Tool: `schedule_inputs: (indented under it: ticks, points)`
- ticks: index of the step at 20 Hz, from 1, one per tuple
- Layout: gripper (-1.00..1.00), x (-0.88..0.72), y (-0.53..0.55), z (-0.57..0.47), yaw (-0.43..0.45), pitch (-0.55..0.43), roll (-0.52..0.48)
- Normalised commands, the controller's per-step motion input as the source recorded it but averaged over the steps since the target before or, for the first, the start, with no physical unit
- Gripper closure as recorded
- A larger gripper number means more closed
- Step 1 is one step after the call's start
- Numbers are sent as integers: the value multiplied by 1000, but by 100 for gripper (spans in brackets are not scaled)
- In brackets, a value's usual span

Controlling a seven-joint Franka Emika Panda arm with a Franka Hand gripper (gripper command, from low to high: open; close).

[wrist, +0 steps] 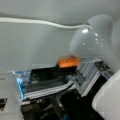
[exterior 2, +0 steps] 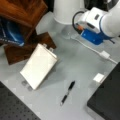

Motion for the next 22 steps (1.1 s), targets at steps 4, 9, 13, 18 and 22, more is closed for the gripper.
schedule_inputs:
  ticks: [4,9,13,18,22]
  points:
    - [-100,-720,-176,-112,12,-438,527]
    - [-100,-662,-94,-216,-30,-373,500]
    - [-100,-567,38,-302,-21,-364,468]
    - [-100,-426,155,-268,-52,-350,375]
    - [-100,-274,157,-226,-18,-294,246]
